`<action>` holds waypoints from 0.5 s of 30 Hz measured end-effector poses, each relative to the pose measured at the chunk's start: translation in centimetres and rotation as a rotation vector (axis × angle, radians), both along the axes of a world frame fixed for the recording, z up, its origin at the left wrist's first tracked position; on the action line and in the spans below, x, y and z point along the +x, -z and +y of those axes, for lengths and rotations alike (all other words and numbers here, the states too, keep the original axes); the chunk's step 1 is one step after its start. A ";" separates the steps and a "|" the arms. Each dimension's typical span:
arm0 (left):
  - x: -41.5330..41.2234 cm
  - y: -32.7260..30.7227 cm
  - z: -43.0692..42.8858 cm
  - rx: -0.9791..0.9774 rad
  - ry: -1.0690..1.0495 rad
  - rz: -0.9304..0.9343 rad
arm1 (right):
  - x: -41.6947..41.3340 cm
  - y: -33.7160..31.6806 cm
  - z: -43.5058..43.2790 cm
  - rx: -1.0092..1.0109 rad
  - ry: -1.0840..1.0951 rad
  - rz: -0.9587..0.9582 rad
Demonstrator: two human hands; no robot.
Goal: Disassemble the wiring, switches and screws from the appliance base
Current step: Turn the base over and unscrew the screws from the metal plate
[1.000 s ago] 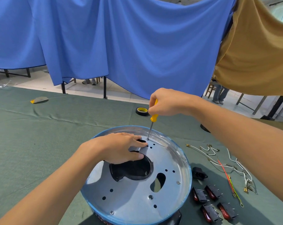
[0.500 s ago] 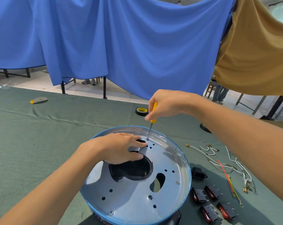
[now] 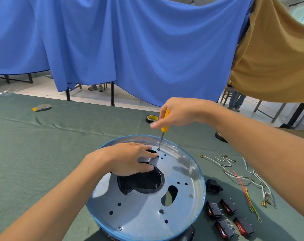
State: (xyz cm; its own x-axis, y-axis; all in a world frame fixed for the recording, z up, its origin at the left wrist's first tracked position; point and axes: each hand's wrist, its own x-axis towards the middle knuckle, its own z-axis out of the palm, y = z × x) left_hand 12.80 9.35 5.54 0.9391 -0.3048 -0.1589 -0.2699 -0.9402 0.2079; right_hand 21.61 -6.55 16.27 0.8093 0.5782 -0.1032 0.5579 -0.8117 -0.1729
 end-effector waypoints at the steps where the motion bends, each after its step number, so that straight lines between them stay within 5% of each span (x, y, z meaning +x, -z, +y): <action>1: 0.0 0.0 0.0 0.000 0.001 0.000 | 0.0 0.1 0.2 -0.008 0.035 -0.065; 4: 0.0 0.0 0.0 -0.003 0.000 0.003 | 0.0 0.0 0.5 -0.062 0.074 -0.175; 10: 0.0 0.0 0.0 -0.003 0.000 0.007 | -0.3 -0.6 0.1 -0.081 0.015 -0.081; 15: -0.1 -0.1 0.0 -0.009 -0.001 0.011 | -0.1 0.5 0.3 -0.055 0.064 -0.248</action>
State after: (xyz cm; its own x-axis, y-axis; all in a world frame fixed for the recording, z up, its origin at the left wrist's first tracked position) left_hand 12.70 9.36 5.61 0.9378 -0.3048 -0.1663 -0.2663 -0.9387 0.2190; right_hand 21.51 -6.26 15.73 0.8483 0.5244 0.0730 0.5253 -0.8509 0.0083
